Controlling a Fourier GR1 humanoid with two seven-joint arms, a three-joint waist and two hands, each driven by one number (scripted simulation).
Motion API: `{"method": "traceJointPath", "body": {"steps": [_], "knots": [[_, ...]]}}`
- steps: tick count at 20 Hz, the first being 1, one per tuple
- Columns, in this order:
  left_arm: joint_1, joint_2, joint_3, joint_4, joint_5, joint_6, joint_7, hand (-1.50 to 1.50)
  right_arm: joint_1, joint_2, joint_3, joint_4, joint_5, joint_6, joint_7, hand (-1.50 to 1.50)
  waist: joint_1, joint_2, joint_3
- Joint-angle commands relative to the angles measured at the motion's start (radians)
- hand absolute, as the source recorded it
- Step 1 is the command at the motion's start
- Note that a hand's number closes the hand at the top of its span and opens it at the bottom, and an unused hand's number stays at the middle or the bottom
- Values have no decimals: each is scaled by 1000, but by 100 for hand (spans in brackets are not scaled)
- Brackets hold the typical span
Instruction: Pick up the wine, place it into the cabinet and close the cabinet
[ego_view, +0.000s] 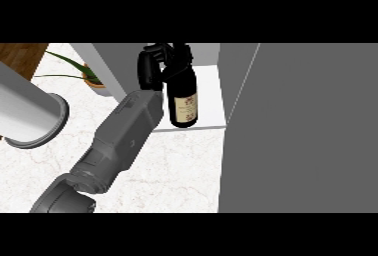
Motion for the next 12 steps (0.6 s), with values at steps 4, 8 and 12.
{"method": "traceJointPath", "body": {"steps": [4,8,12], "knots": [[10,24,20,71,-7,4,-28,150,31,0,23,-119,-52,-5,55,-150,-1,8,-5],[46,9,17,104,-25,28,-66,-150,18,16,-2,-35,-36,-3,-16,-150,0,14,-5],[-8,23,7,122,-46,61,-29,-150,15,-24,-59,-76,-104,12,18,-150,-12,14,-5]]}}
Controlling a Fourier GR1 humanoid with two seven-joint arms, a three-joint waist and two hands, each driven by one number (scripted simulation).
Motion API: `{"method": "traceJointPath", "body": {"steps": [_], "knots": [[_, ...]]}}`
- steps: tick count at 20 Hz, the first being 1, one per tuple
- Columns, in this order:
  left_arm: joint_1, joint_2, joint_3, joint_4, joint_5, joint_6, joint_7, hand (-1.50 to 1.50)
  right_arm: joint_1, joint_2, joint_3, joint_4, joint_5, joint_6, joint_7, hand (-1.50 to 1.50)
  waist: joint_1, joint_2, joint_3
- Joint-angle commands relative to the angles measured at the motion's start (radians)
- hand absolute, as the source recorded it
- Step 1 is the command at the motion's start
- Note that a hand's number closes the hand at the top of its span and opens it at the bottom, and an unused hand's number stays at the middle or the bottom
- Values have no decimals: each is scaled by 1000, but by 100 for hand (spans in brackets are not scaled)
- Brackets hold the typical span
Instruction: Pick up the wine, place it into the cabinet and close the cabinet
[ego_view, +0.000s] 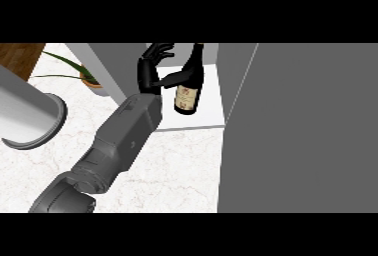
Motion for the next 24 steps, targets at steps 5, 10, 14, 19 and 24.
{"method": "traceJointPath", "body": {"steps": [5,10,14,19,24], "knots": [[50,-1,-13,48,-30,38,-44,-150,7,20,58,-69,2,-14,29,-150,-5,7,-4],[69,36,-15,54,-49,23,-46,-150,42,2,-20,-56,-56,9,-18,-150,-6,9,-3],[48,33,6,44,-37,41,-44,-150,33,9,12,-28,-37,19,-38,-150,-7,11,-4],[81,36,6,41,-47,-12,-85,-150,-27,-11,-29,-17,-49,-4,13,-150,-1,12,-5],[93,-1,13,39,-41,-2,-122,-150,33,12,43,-91,-45,-6,51,-150,-13,6,-5]]}}
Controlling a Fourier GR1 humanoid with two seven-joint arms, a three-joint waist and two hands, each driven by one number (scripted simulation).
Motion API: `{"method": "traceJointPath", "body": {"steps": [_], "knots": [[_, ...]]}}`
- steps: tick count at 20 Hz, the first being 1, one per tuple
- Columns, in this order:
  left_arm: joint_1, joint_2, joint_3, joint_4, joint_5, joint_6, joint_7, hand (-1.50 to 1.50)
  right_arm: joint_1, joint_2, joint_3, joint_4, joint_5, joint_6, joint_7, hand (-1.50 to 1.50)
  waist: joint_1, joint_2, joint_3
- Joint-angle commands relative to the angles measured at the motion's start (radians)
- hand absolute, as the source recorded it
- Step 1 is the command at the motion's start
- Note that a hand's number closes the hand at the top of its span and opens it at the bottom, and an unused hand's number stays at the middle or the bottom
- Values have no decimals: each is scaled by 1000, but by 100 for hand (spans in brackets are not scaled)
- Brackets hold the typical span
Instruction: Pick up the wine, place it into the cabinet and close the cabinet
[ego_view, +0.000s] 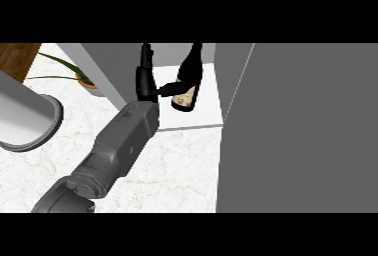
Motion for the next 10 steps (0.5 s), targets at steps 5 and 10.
{"method": "traceJointPath", "body": {"steps": [5,10], "knots": [[24,20,-7,9,-19,-95,-19,-150,59,2,26,-80,-25,7,20,-150,10,-1,-3],[75,1,-16,12,-24,-145,-66,-150,37,15,36,-47,-6,-2,1,-150,22,-2,-3]]}}
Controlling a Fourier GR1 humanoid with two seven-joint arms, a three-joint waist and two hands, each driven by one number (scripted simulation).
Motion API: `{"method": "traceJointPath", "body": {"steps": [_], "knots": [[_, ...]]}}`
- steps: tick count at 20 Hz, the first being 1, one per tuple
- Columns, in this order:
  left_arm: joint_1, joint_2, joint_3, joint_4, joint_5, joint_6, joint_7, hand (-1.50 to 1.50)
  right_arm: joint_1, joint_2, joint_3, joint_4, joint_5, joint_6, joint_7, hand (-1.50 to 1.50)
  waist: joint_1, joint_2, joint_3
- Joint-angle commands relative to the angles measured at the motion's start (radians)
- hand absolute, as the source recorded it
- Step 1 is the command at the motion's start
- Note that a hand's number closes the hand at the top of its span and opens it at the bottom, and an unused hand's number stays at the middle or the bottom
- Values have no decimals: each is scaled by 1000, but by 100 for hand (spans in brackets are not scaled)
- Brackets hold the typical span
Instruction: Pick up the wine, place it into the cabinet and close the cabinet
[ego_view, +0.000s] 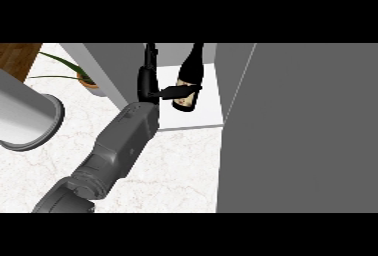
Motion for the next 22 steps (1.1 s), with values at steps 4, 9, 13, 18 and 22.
{"method": "traceJointPath", "body": {"steps": [4,9,13,18,22], "knots": [[61,2,9,3,12,-55,-16,-150,32,2,-17,-35,-21,-2,-18,-150,29,-7,-1],[86,2,-5,-10,80,-105,-28,-150,25,1,27,-87,-34,-17,57,-150,12,-14,-2],[81,2,-17,-37,107,-111,-27,-150,13,16,19,-43,-1,-30,24,-150,32,-15,-2],[113,2,-103,-97,174,-121,6,-150,-16,18,47,-35,20,-49,47,-150,34,-21,-2],[168,2,-223,-205,270,-71,45,-150,-33,3,15,-43,-27,-50,62,-150,22,-24,-1]]}}
